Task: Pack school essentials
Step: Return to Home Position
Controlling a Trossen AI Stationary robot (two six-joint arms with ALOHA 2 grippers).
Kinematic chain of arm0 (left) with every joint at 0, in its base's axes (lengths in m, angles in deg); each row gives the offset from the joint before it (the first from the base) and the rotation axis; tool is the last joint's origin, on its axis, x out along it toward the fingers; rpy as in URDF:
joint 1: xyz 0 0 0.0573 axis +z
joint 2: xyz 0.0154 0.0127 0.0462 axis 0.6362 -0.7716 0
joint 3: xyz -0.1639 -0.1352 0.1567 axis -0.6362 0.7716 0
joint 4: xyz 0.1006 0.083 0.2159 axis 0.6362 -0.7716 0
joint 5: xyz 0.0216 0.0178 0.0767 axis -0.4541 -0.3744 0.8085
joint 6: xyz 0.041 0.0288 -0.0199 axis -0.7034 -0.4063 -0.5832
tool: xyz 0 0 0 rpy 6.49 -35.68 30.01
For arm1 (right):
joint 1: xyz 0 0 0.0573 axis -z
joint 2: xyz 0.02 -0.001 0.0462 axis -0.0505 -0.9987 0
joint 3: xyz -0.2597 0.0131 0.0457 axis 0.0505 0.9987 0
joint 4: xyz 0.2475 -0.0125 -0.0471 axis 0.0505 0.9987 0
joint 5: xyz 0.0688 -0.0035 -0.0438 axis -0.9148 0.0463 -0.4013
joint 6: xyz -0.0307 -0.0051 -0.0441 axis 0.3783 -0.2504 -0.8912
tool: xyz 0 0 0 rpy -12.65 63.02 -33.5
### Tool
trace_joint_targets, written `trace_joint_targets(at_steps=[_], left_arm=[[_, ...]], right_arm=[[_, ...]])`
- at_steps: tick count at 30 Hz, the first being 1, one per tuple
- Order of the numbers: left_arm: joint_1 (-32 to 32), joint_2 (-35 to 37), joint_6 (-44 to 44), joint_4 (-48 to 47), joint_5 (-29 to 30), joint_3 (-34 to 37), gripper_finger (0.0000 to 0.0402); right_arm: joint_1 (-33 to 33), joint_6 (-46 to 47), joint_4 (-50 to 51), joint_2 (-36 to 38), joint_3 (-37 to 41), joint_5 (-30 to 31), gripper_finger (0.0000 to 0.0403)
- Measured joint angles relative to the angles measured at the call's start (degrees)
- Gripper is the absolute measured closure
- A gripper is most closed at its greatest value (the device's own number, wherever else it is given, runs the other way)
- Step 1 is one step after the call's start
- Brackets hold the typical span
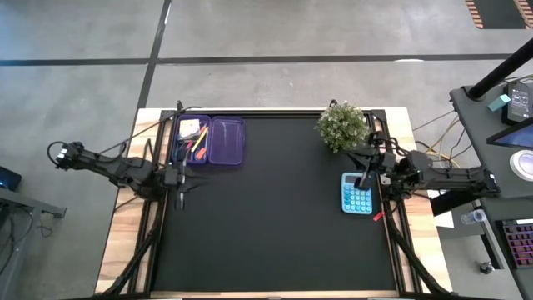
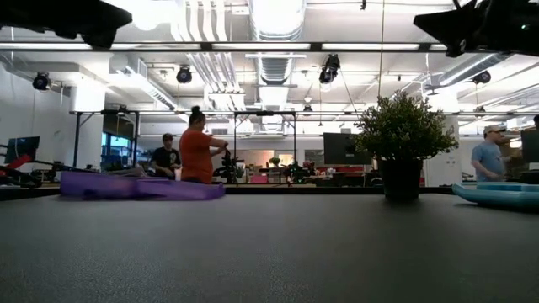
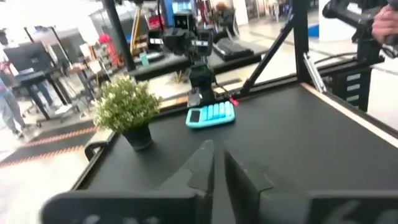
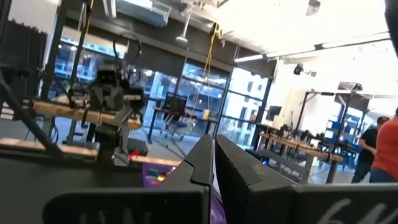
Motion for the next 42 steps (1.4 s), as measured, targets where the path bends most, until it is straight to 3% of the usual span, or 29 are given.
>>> trace_joint_targets(at_steps=[3,14,34,42], left_arm=[[0.0,5.2,-1.6,0.0,0.0,2.4,0.0398],[0.0,19.0,-4.6,0.1,0.0,7.5,0.0396],[0.0,18.8,-1.4,1.8,-0.1,12.4,0.0396],[0.0,18.8,0.2,12.3,-0.1,20.6,0.0395]], right_arm=[[0.0,-0.1,1.4,2.2,0.0,0.0,0.0394],[0.0,-1.0,6.4,9.7,0.5,-1.3,0.0394],[0.0,4.6,9.1,13.0,6.1,-5.0,0.0394],[0.0,9.8,15.1,12.4,6.2,-4.9,0.0394]])
